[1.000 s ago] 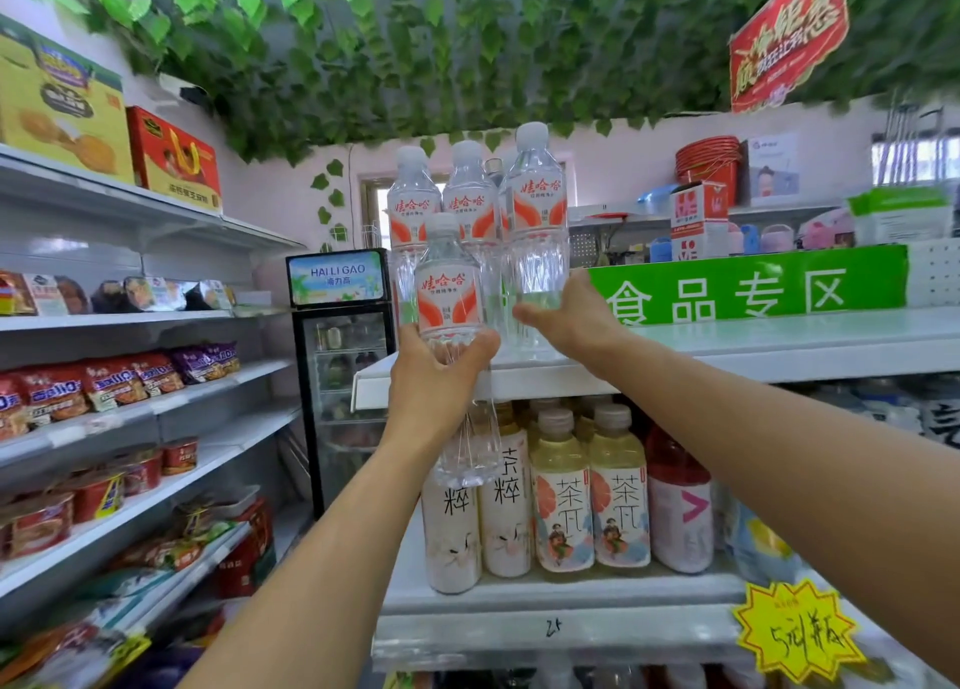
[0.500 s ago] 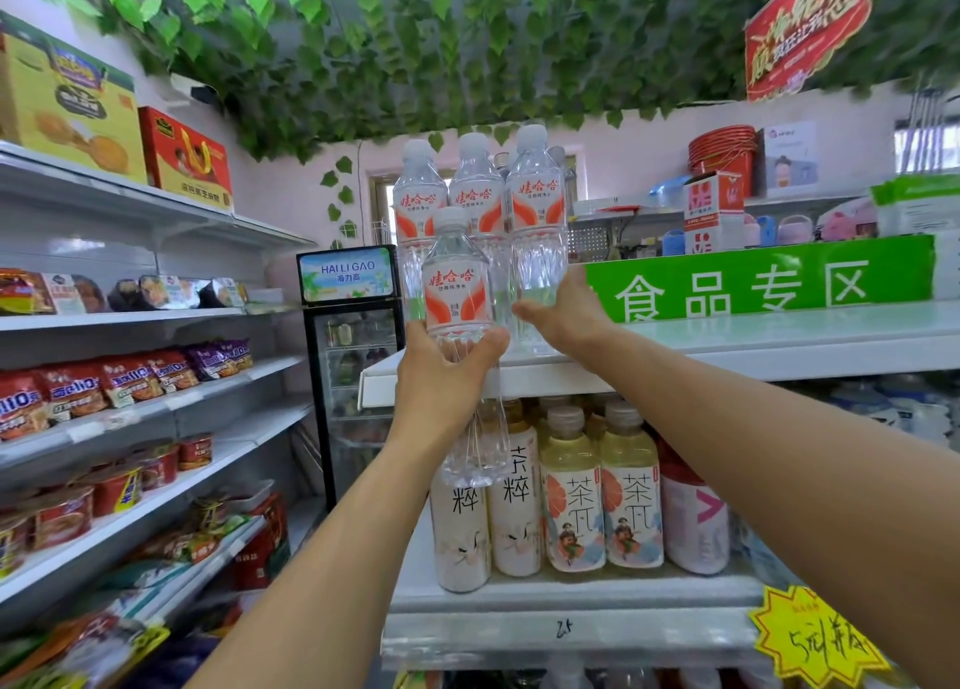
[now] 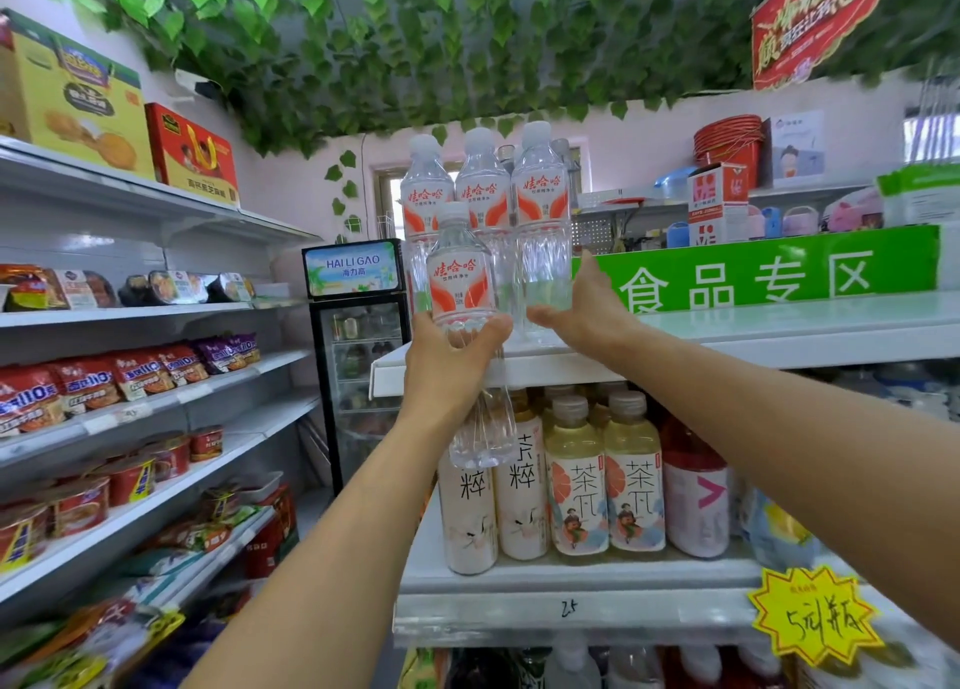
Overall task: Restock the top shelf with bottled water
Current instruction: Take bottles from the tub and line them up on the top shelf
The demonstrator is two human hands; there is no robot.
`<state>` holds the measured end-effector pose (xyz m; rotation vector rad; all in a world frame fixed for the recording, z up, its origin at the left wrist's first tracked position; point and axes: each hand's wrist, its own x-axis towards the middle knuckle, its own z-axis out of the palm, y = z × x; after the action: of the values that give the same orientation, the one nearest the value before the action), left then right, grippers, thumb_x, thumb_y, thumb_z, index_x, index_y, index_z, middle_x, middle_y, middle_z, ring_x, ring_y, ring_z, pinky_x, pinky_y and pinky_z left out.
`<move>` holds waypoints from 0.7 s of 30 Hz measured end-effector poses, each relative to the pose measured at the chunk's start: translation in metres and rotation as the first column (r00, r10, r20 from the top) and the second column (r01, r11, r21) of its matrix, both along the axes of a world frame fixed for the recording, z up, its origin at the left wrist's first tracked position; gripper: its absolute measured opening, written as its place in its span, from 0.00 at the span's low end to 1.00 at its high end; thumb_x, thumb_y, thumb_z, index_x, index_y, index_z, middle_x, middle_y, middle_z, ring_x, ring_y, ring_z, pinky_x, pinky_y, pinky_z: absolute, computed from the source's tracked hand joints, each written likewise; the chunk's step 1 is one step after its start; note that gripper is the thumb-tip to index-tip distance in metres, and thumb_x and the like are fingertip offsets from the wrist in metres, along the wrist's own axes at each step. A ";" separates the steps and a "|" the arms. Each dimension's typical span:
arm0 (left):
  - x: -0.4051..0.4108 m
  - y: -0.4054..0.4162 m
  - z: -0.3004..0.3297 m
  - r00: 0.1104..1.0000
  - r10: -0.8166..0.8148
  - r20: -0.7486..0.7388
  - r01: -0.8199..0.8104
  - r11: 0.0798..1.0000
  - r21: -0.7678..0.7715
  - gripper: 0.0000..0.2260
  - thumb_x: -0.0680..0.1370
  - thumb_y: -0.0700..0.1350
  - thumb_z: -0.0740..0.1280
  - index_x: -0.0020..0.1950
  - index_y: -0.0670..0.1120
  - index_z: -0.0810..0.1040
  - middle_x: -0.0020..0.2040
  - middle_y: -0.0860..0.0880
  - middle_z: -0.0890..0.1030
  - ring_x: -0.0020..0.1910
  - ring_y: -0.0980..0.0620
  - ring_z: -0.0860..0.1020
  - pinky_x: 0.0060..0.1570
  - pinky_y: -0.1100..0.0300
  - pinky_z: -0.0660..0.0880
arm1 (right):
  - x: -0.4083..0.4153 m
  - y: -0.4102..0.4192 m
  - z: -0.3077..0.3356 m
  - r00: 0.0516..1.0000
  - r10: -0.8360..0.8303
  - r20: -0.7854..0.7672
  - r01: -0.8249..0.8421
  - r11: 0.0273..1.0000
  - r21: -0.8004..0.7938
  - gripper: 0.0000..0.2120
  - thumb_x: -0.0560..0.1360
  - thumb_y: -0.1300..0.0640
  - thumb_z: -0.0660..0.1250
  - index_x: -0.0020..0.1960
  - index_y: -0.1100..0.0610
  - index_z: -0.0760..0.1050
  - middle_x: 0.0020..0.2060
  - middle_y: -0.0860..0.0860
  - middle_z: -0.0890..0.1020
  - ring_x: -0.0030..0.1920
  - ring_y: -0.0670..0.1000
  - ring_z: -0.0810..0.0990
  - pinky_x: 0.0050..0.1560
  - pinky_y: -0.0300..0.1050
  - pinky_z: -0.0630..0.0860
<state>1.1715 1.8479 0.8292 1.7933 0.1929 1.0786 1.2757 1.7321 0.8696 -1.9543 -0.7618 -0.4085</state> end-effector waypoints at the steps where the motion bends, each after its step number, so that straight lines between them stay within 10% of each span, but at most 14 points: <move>1: -0.002 0.000 0.001 1.000 -0.016 -0.010 0.016 1.000 -0.009 0.27 0.73 0.56 0.73 0.65 0.48 0.66 0.53 0.53 0.77 0.50 0.57 0.77 0.49 0.57 0.73 | -0.010 -0.008 -0.006 0.996 -0.013 0.093 0.010 0.999 0.034 0.39 0.76 0.55 0.71 0.78 0.60 0.52 0.73 0.57 0.64 0.73 0.56 0.62 0.74 0.52 0.60; 4: -0.008 -0.001 0.002 0.992 -0.120 -0.028 0.119 0.992 -0.029 0.25 0.73 0.52 0.75 0.65 0.49 0.68 0.54 0.52 0.79 0.52 0.55 0.79 0.52 0.57 0.76 | -0.043 -0.032 -0.026 0.975 0.145 0.170 -0.153 0.988 0.035 0.27 0.76 0.56 0.71 0.72 0.58 0.67 0.58 0.51 0.76 0.57 0.48 0.75 0.63 0.47 0.75; 7: -0.011 -0.012 0.002 0.980 -0.197 0.023 0.198 0.980 -0.027 0.24 0.72 0.50 0.75 0.64 0.50 0.69 0.53 0.51 0.82 0.51 0.54 0.81 0.44 0.62 0.78 | -0.072 -0.042 -0.040 0.899 0.418 -0.129 -0.432 0.895 -0.109 0.30 0.73 0.55 0.73 0.71 0.53 0.66 0.55 0.47 0.77 0.50 0.41 0.77 0.49 0.36 0.76; 11: 0.001 -0.045 0.015 0.967 -0.250 0.042 0.253 0.963 -0.095 0.31 0.71 0.57 0.75 0.67 0.46 0.69 0.55 0.47 0.83 0.51 0.51 0.83 0.51 0.48 0.80 | -0.071 -0.041 -0.043 0.901 0.430 -0.061 -0.429 0.903 0.036 0.25 0.74 0.55 0.74 0.63 0.51 0.63 0.49 0.51 0.80 0.47 0.45 0.83 0.48 0.42 0.81; 14: 0.006 -0.065 0.035 0.944 -0.331 0.006 0.331 0.944 -0.004 0.30 0.75 0.62 0.66 0.70 0.45 0.67 0.61 0.50 0.78 0.54 0.57 0.79 0.52 0.59 0.76 | -0.060 -0.055 -0.033 0.919 0.393 -0.038 -0.381 0.908 0.174 0.22 0.74 0.54 0.73 0.61 0.51 0.64 0.49 0.52 0.81 0.49 0.48 0.82 0.46 0.42 0.79; 21: 0.035 -0.017 0.041 0.942 0.309 0.135 -0.333 0.913 0.237 0.51 0.69 0.63 0.74 0.79 0.48 0.46 0.78 0.47 0.51 0.78 0.45 0.48 0.77 0.43 0.49 | 0.000 -0.079 0.015 0.967 0.249 -0.058 -0.203 0.885 0.420 0.33 0.73 0.55 0.74 0.71 0.58 0.61 0.50 0.51 0.79 0.54 0.51 0.78 0.59 0.53 0.71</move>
<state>1.2061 1.8307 0.8701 1.9803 0.3107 1.4771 1.2761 1.6530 0.8842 -1.4611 -0.7532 -0.2871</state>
